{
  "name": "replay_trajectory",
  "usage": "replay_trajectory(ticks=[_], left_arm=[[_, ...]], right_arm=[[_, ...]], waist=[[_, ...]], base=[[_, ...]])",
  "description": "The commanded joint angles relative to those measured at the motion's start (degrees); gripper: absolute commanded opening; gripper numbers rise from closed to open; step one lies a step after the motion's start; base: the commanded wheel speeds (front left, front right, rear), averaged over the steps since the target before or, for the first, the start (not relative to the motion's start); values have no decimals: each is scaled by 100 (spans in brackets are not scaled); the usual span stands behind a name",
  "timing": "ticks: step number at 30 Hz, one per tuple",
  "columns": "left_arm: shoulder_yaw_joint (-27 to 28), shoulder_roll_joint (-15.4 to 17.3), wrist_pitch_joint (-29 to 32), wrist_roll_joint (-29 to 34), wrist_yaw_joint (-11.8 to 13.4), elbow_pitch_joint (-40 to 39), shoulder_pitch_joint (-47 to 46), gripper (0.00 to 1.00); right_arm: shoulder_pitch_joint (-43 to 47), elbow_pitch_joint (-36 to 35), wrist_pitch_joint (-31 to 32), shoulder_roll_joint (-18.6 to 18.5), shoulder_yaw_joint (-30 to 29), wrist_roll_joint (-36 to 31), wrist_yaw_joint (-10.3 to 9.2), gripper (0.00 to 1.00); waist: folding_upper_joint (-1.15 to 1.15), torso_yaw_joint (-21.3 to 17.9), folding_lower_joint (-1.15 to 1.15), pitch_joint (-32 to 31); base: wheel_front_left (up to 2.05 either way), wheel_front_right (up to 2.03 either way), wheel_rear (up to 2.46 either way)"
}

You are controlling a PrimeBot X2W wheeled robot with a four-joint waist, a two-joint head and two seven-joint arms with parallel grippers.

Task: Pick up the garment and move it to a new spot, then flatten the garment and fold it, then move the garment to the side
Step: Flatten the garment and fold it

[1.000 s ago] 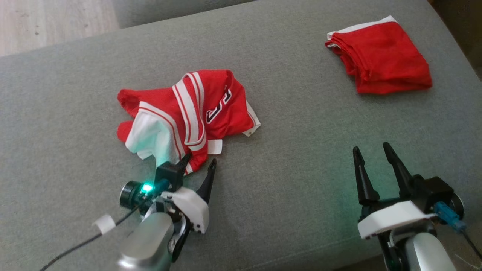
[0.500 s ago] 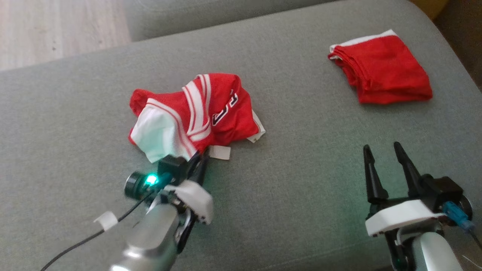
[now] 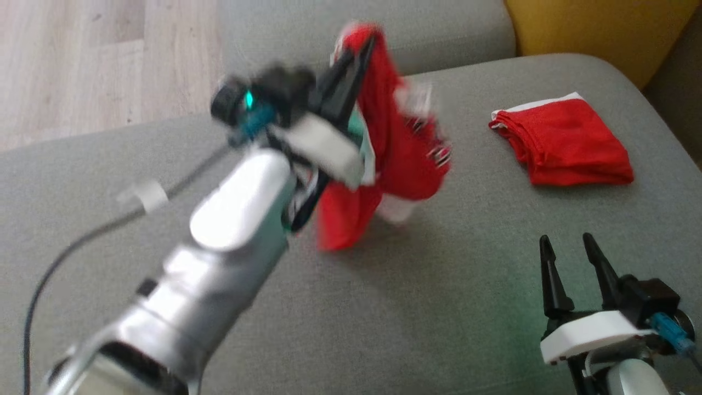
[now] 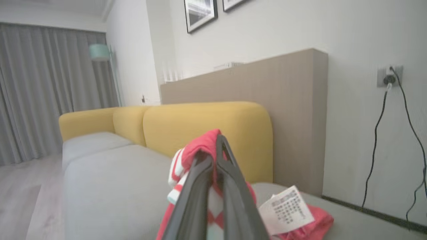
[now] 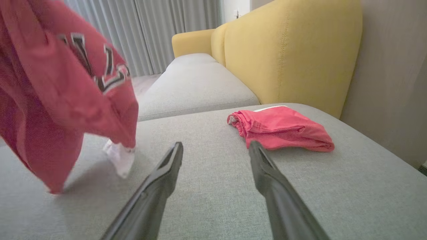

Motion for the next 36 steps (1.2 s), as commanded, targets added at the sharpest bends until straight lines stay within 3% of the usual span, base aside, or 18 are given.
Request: replay_trajectory(ticks=[1,4,9,16,22,26,27,29,30,36], left_arm=[[318,51,71,-112,-4,-277,-561,0],[586,105,293,-348,14,-448,-913,0],[1059,664,528,-607,175,-447,-953,0],[1496,1420,771,-1072,392,210,214,0],[1762,1741,610,-1333,591,1123,1120,0],[1880,1855,440,-1432,574,1558,1324,0],[1891,1868,423,-1450,546,1643,1344,4],[1902,1899,394,-1476,475,1783,1355,64],[1903,1920,366,-1478,436,1838,1344,100],[1873,1957,129,-1446,213,1941,1182,100]], right_arm=[[-131,-163,-78,-38,157,51,37,100],[-123,-158,-100,-38,170,90,37,100],[-111,-122,-167,-38,159,151,37,100],[-101,-26,-211,-38,157,162,37,100],[-245,-17,-220,-38,206,140,37,100],[-316,-22,-207,-38,210,92,37,100],[-317,-21,-201,-38,206,78,37,100],[-310,-26,-192,-38,202,65,37,100],[-305,-28,-186,-38,203,61,37,100],[-244,-43,-139,-38,167,25,37,100]], waist=[[0,30,1,-64],[0,63,1,-96],[0,125,1,-71],[0,222,1,93],[0,222,1,314],[0,212,1,404],[0,215,1,413],[0,226,1,420],[0,235,1,417],[0,387,1,260]], base=[[0,0,0],[0,0,0],[0,0,0],[0,0,0],[0,0,0],[0,0,0],[0,0,0],[0,0,0],[0,0,0],[0,0,0]])
